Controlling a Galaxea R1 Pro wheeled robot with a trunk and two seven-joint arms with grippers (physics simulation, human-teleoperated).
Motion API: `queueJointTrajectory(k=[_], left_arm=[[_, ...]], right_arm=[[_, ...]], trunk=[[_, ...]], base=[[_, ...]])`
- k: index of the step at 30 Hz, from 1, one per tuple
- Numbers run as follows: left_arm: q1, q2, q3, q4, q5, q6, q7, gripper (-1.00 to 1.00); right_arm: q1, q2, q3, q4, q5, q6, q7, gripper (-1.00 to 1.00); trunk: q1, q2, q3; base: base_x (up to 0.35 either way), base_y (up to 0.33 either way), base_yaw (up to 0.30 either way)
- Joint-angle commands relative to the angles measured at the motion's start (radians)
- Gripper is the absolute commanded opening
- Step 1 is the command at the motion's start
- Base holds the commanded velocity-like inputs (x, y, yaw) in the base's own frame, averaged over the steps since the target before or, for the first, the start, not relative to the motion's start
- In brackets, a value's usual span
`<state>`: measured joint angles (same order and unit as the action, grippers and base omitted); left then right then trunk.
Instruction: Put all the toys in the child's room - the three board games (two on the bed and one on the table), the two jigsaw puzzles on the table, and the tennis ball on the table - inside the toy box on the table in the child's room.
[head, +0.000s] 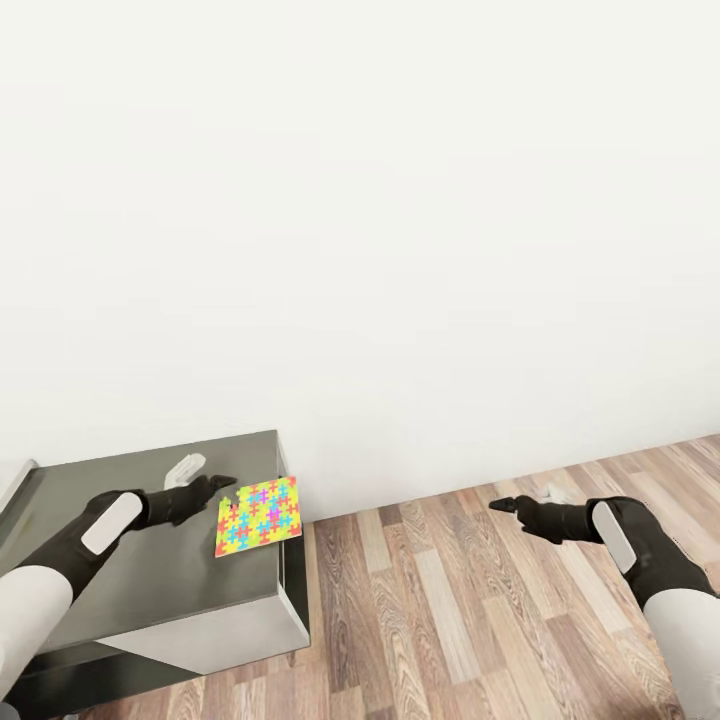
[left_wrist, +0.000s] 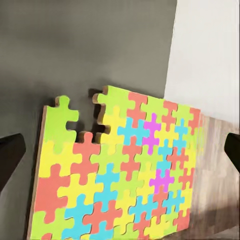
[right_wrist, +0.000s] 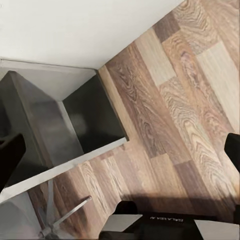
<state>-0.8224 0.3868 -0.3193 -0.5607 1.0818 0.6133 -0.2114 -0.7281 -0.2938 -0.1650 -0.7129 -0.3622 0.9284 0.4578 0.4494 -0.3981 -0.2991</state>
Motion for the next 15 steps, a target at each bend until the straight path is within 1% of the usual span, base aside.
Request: queueJointTrajectory(k=[1,3,5,6,7,9,10,11,13,15], left_arm=[[0.024,0.005,0.021,-0.080,0.001,0.021,-0.003,1.00],[0.059,0.007,0.056,-0.193,0.000,0.054,0.004,1.00],[0.099,0.005,0.100,-0.333,-0.001,0.097,0.026,1.00],[0.120,0.002,0.123,-0.412,-0.002,0.119,0.046,1.00],[0.159,-0.008,0.163,-0.574,-0.001,0.154,0.112,1.00],[0.187,-0.030,0.190,-0.718,0.005,0.179,0.201,1.00],[0.203,-0.062,0.206,-0.822,0.016,0.198,0.300,1.00],[0.208,-0.104,0.216,-0.889,0.038,0.215,0.398,1.00],[0.205,-0.147,0.224,-0.932,0.077,0.229,0.484,1.00],[0.194,-0.181,0.229,-0.962,0.128,0.242,0.564,1.00]], right_arm=[[-0.006,0.022,-0.003,0.018,0.007,-0.004,0.006,1.00],[-0.009,0.047,-0.004,0.029,0.008,-0.010,0.004,1.00],[-0.011,0.068,-0.005,0.034,0.008,-0.013,0.003,1.00],[-0.012,0.077,-0.005,0.035,0.008,-0.014,0.002,1.00],[-0.013,0.091,-0.006,0.035,0.007,-0.013,0.001,1.00],[-0.013,0.099,-0.006,0.036,0.007,-0.011,0.001,1.00],[-0.014,0.105,-0.006,0.036,0.006,-0.009,0.001,1.00],[-0.014,0.108,-0.007,0.036,0.005,-0.008,0.002,1.00],[-0.015,0.110,-0.007,0.038,0.004,-0.007,0.003,1.00],[-0.015,0.111,-0.009,0.040,0.002,-0.007,0.005,1.00]], trunk=[[0.001,-0.002,-0.002],[0.001,-0.002,-0.002],[0.001,-0.002,-0.002],[0.001,-0.002,-0.002],[0.001,-0.002,-0.002],[0.001,-0.002,-0.002],[0.001,-0.002,-0.002],[0.001,-0.002,-0.002],[0.001,-0.002,-0.002],[0.001,-0.002,-0.002]], base=[[0.000,0.000,0.000],[0.000,0.000,0.000],[0.000,0.000,0.000],[0.000,0.000,0.000],[0.000,0.000,0.000],[0.000,0.000,0.000],[0.000,0.000,0.007],[0.000,0.000,0.059],[0.000,0.000,0.115],[0.000,0.000,0.174]])
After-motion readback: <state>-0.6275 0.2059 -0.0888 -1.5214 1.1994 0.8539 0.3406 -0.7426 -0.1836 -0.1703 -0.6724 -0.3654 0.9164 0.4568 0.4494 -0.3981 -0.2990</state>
